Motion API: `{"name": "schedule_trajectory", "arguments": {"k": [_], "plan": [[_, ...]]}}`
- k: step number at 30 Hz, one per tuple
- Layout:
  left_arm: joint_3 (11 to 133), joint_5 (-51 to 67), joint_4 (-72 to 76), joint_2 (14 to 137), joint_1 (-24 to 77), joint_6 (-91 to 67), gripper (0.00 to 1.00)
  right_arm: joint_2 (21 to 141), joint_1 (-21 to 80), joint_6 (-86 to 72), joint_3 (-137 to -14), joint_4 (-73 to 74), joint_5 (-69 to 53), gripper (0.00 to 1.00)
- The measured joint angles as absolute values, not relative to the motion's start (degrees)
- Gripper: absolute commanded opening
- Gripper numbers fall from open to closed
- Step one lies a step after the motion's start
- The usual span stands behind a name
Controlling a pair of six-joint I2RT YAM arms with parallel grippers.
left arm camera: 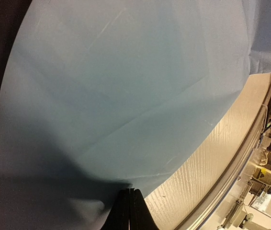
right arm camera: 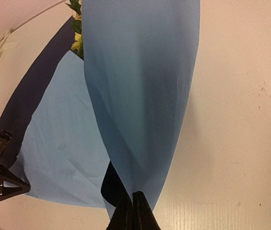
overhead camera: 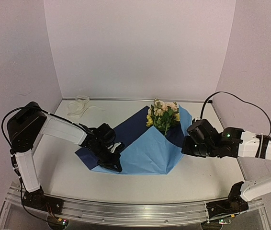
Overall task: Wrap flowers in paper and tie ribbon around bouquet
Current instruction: Fold the one-fourth-folded wrapping paper at the center of the board.
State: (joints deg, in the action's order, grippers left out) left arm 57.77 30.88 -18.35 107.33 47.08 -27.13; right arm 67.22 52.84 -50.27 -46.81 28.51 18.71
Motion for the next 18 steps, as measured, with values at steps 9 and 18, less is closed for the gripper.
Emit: {"name": "schedule_trajectory", "arguments": {"k": [9, 18], "plan": [[57.8, 30.46, -17.37, 107.46, 47.09, -27.45, 0.03, 84.73, 54.7, -50.61, -59.67, 24.2, 11.59, 0.0], [57.8, 30.02, -16.59, 107.01, 46.77, -28.3, 0.15, 98.52, 54.81, -52.86, -64.87, 17.83, 5.3, 0.0]]}}
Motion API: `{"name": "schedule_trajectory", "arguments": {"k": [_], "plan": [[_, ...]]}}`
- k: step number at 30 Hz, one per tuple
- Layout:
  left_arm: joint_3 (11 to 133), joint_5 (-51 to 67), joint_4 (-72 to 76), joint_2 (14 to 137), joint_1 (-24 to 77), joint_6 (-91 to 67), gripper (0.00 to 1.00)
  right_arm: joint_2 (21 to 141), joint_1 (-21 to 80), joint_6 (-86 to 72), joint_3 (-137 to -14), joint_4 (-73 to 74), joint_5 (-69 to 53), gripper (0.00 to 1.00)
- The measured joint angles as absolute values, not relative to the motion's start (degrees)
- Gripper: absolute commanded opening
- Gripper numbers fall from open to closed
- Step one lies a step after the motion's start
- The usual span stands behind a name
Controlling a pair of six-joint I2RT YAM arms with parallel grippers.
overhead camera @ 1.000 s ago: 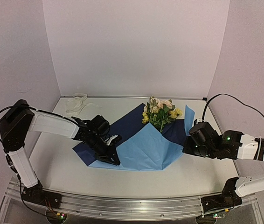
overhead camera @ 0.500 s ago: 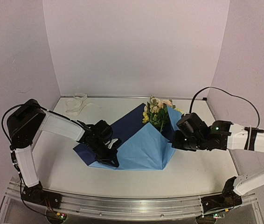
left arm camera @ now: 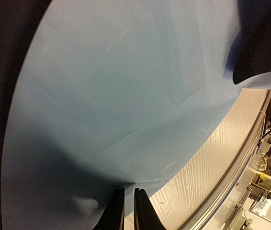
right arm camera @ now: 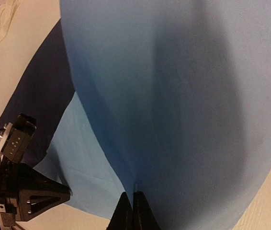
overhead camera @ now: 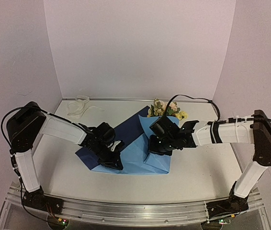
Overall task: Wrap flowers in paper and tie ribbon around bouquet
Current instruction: Fold the one-fourth-folded wrapping paper at the center of the board.
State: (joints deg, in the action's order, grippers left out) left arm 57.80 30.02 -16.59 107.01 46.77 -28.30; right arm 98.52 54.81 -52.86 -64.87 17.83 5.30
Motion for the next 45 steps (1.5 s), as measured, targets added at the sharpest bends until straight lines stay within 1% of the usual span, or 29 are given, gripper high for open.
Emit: {"name": "schedule_trajectory", "arguments": {"k": [1, 3, 4, 7, 10, 13, 15, 19, 24, 29, 33, 40, 45], "plan": [[57.8, 29.94, -16.74, 106.73, 46.5, -28.52, 0.18, 99.04, 54.81, -52.94, -65.09, 17.54, 5.02, 0.0], [57.8, 30.33, -17.06, 105.61, 45.37, -28.92, 0.28, 99.52, 54.81, -53.1, -65.25, 16.95, 4.76, 0.0], [57.93, 31.14, -17.06, 104.84, 44.54, -29.68, 0.31, 99.53, 54.83, -53.14, -65.25, 16.77, 4.75, 0.0], [59.47, 34.05, -16.67, 102.52, 41.44, -31.8, 0.35, 99.52, 55.09, -53.16, -65.28, 16.27, 4.86, 0.0], [63.97, 38.25, -14.94, 102.06, 38.69, -34.27, 0.34, 99.01, 55.44, -53.13, -65.06, 16.16, 5.31, 0.0], [67.65, 41.99, -11.89, 102.06, 38.23, -35.8, 0.31, 95.38, 55.87, -53.35, -63.07, 16.45, 7.8, 0.0], [68.9, 43.6, -10.83, 102.07, 39.06, -35.87, 0.3, 92.22, 56.18, -53.71, -61.62, 17.17, 9.86, 0.0], [69.29, 45.49, -10.49, 102.83, 41.97, -35.1, 0.26, 81.83, 58.09, -55.16, -56.23, 18.64, 17.12, 0.0], [72.58, 45.72, -11.89, 107.82, 46.61, -32.83, 0.22, 72.97, 61.41, -58.97, -51.24, 23.05, 25.9, 0.0], [78.07, 46.41, -11.99, 114.75, 51.04, -31.85, 0.21, 70.0, 63.51, -64.66, -46.28, 29.4, 32.04, 0.0], [83.6, 46.99, -11.97, 120.21, 53.32, -31.55, 0.21, 68.4, 64.3, -67.18, -44.58, 32.77, 34.73, 0.0], [93.14, 48.87, -12.51, 128.37, 55.1, -31.04, 0.21, 68.16, 64.93, -67.16, -44.69, 34.53, 35.94, 0.0], [95.44, 51.34, -12.54, 131.49, 55.76, -29.89, 0.22, 67.2, 64.97, -65.08, -45.15, 35.92, 35.0, 0.0]]}}
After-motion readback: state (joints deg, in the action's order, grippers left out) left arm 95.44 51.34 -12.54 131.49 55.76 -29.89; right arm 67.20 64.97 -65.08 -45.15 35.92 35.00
